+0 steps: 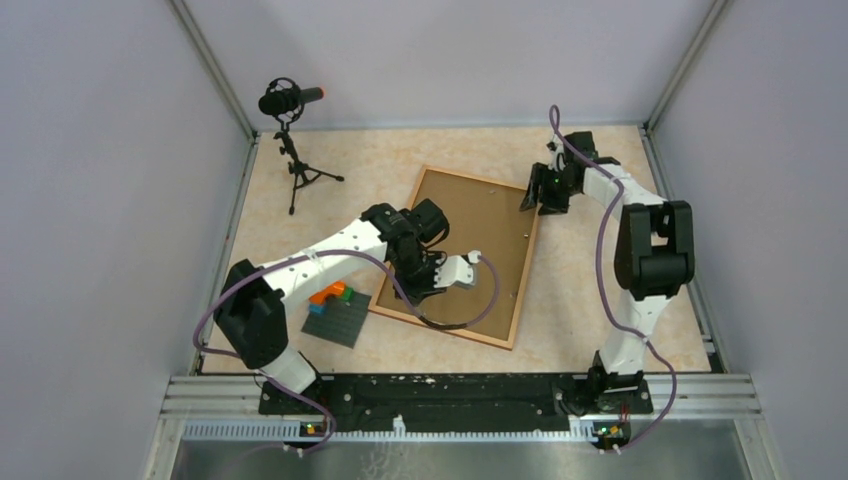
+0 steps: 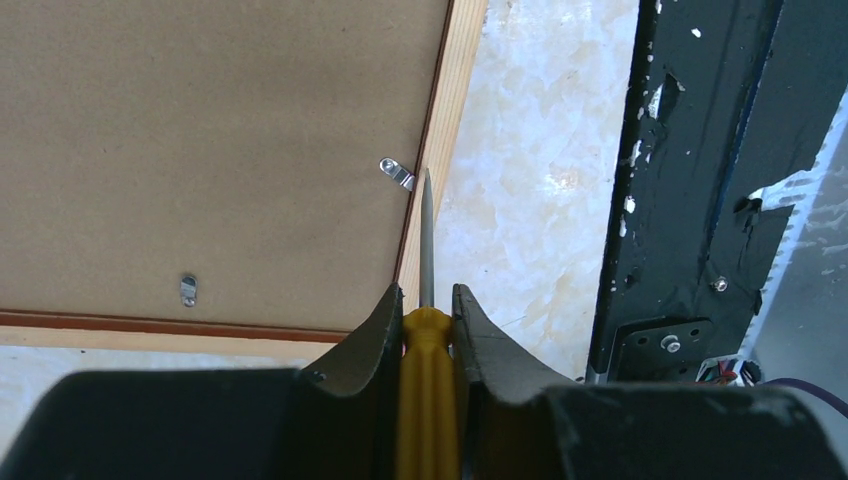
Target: Take the photo out of the frame
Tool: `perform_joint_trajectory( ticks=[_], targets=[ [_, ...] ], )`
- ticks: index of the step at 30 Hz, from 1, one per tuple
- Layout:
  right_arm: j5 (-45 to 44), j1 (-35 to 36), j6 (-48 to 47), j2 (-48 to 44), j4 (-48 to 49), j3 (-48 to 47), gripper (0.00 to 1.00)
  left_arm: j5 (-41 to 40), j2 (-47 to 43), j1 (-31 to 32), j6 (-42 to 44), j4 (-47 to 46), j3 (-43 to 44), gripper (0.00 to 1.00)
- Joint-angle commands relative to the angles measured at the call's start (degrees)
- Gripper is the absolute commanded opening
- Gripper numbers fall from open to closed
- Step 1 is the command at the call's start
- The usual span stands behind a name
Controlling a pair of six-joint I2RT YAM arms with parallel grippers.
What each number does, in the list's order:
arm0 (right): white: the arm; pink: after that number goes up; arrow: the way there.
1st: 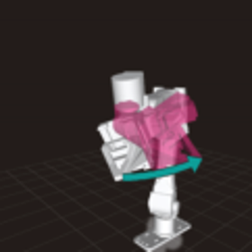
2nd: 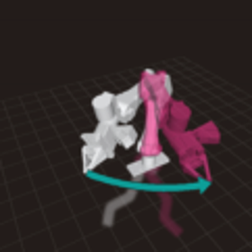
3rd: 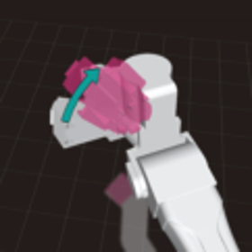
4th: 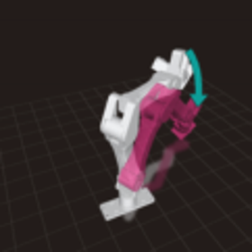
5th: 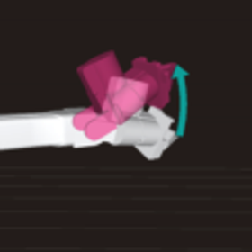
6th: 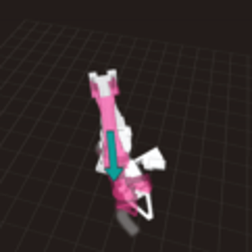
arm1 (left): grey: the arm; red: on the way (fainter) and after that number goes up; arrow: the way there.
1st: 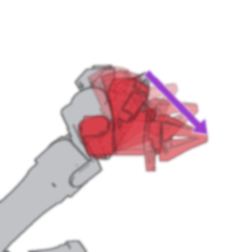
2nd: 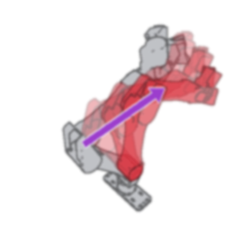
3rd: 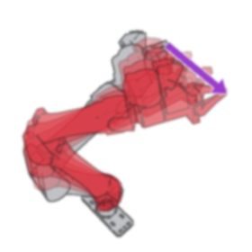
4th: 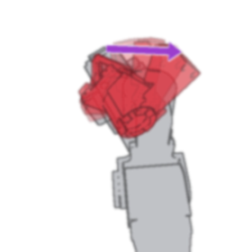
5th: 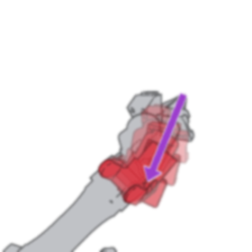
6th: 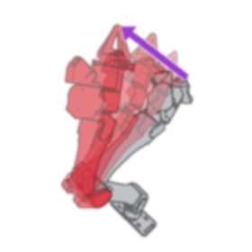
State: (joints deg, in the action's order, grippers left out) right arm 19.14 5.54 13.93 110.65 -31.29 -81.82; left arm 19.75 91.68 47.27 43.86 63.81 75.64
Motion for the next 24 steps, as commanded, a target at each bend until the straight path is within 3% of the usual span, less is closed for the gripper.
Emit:
perform_joint_trajectory(
  ticks=[1, 8, 24],
  targets=[
    [-2.19, 0.67, -0.55, 1.14, 1.45, -0.36, 0.52, -0.17, 0.01, 0.25, -1.69, -1.46, 1.28, 0.0],
    [-4.16, 0.88, -1.23, 1.76, 1.51, 0.9, 0.47, 2.46, 0.37, 0.22, -3.38, -1.37, 3.55, 0.0],
    [-5.54, 1.14, -2.37, 3.53, 0.99, 1.04, 0.37, -2.52, 0.91, 0.24, -3.21, -3.96, -1.48, 0.0]
  ],
)
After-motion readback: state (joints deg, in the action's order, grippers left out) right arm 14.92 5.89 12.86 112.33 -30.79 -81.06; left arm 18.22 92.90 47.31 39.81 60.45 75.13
